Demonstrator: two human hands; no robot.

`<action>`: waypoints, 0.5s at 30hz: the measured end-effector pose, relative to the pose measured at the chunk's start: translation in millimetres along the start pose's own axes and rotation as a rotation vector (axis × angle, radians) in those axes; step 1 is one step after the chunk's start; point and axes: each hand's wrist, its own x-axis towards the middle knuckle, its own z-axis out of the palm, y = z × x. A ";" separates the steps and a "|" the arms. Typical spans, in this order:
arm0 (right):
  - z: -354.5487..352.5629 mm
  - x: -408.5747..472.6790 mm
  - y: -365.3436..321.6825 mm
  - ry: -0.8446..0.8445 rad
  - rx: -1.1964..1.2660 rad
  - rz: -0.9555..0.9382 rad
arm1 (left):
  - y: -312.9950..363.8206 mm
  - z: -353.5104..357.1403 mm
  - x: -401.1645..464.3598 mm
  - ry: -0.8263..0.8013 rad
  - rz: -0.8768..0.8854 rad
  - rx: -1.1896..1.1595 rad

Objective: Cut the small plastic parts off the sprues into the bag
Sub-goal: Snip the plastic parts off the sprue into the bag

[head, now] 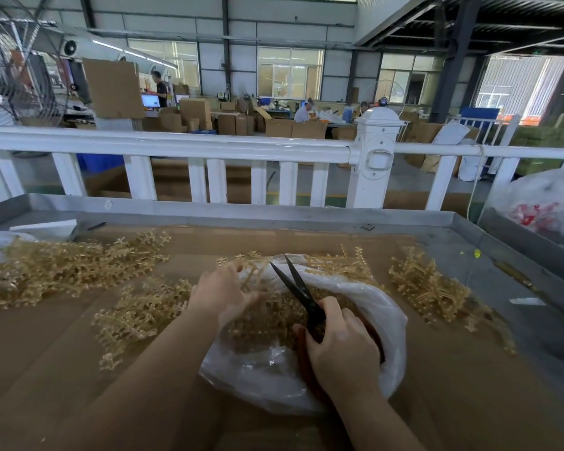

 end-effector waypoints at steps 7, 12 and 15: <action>-1.6 -0.2 -0.7 -0.017 0.011 -0.008 | 0.6 -4.5 -2.9 0.094 0.003 -0.064; -3.0 -0.3 -1.3 -0.039 0.024 -0.005 | -1.9 -16.8 1.3 0.076 -0.007 -0.201; -3.4 -0.6 -1.5 -0.042 0.026 -0.004 | -3.7 -30.7 9.6 0.109 -0.040 -0.580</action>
